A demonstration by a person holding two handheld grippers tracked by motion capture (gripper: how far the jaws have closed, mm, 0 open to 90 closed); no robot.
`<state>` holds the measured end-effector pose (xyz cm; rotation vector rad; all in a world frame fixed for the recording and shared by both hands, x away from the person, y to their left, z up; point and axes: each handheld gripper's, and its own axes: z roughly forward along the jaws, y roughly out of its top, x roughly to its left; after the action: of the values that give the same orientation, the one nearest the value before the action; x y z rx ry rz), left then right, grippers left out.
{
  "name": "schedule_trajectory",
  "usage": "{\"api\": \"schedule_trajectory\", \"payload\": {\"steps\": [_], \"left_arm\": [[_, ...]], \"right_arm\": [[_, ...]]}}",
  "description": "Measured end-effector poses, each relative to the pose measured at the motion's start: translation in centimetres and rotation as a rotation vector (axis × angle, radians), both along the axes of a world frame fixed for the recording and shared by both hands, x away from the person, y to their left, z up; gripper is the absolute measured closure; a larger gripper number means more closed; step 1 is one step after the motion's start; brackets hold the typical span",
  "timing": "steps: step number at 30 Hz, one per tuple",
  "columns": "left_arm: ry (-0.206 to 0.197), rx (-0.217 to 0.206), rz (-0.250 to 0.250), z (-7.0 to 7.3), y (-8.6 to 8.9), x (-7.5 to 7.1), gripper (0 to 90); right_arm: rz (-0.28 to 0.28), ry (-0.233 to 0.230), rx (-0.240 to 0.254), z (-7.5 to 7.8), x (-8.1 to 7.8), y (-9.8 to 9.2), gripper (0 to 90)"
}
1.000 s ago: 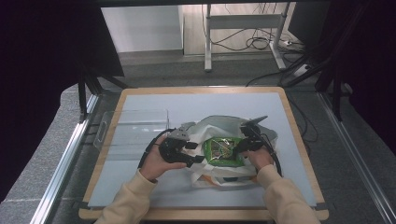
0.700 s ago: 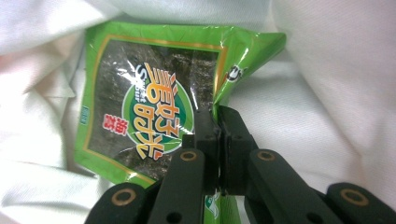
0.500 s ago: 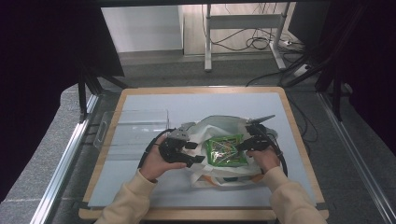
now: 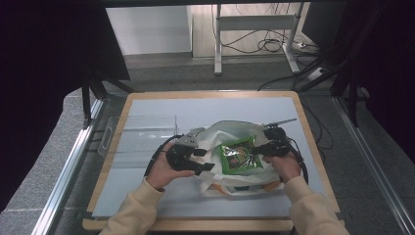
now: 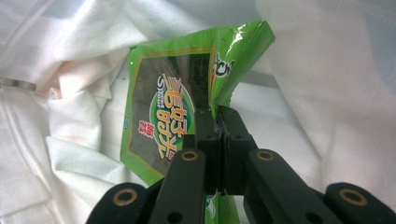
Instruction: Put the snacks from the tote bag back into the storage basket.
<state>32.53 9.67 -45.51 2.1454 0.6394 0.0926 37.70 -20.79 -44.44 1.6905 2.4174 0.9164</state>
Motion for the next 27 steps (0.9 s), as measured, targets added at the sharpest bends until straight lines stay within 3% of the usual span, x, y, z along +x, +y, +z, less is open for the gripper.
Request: {"api": "schedule_trajectory", "payload": {"steps": [10,23,27], "left_arm": [[0.001,0.000,0.002,0.0,0.1,0.0,38.2],[-0.007,-0.005,0.008,0.3,0.4,-0.1,37.9],[-0.020,0.000,0.001,0.7,0.6,-0.2,37.8]], "right_arm": [[0.024,-0.061,-0.015,1.6,-0.4,-0.5,87.6],[0.064,-0.168,0.039,4.8,-1.6,-2.2,88.1],[0.077,-0.188,0.052,5.1,-1.7,-2.4,88.1]]}}
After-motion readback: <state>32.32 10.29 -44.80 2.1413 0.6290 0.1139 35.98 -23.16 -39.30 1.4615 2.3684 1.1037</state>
